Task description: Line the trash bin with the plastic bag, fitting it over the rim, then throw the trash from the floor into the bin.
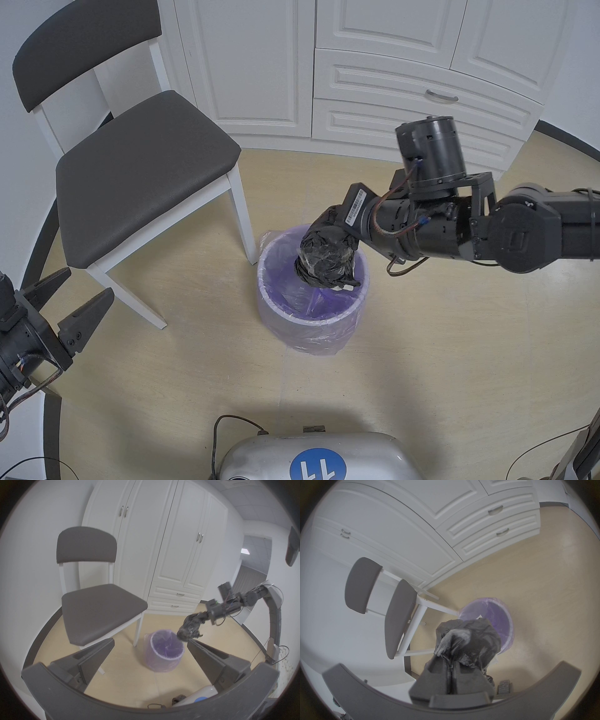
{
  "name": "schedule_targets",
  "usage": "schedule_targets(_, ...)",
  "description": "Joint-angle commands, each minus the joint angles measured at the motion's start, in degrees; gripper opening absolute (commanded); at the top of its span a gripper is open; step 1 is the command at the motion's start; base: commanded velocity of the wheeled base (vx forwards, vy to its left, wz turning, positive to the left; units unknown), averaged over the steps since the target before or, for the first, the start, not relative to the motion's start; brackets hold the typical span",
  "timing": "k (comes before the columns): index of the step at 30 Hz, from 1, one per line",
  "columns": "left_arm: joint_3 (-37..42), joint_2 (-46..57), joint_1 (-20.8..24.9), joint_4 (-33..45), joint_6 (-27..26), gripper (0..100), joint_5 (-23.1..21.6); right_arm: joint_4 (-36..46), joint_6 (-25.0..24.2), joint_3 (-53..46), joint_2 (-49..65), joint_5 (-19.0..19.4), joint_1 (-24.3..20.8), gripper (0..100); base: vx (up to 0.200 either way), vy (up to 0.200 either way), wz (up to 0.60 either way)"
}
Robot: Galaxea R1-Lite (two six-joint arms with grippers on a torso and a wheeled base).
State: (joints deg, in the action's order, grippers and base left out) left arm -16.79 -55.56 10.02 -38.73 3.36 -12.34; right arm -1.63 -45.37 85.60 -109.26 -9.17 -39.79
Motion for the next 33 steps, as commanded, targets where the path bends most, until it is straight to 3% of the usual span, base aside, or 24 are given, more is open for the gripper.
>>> schedule_targets(1, 2.5, -1.5, 1.6, -3.5, -0.3, 100, 0.0, 1.1, -0.9, 1.8, -4.6, -0.1, -0.8, 0, 0.000, 0.000, 0.00)
schedule_targets(5, 2.5, -2.5, 1.5, -3.6, -0.2, 100, 0.0, 0.5, -1.6, 2.9, -6.4, -0.1, -0.7, 0, 0.000, 0.000, 0.00)
schedule_targets(13, 2.5, -2.0, 1.4, -3.7, -0.2, 100, 0.0, 0.1, -8.2, 9.8, -15.2, -0.3, 1.4, 0, 0.000, 0.000, 0.00)
schedule_targets(33, 3.3, -1.6, 1.6, -3.8, -0.2, 100, -0.1, -11.8, -8.2, 12.0, -29.4, -0.1, 6.7, 0, 0.000, 0.000, 0.00)
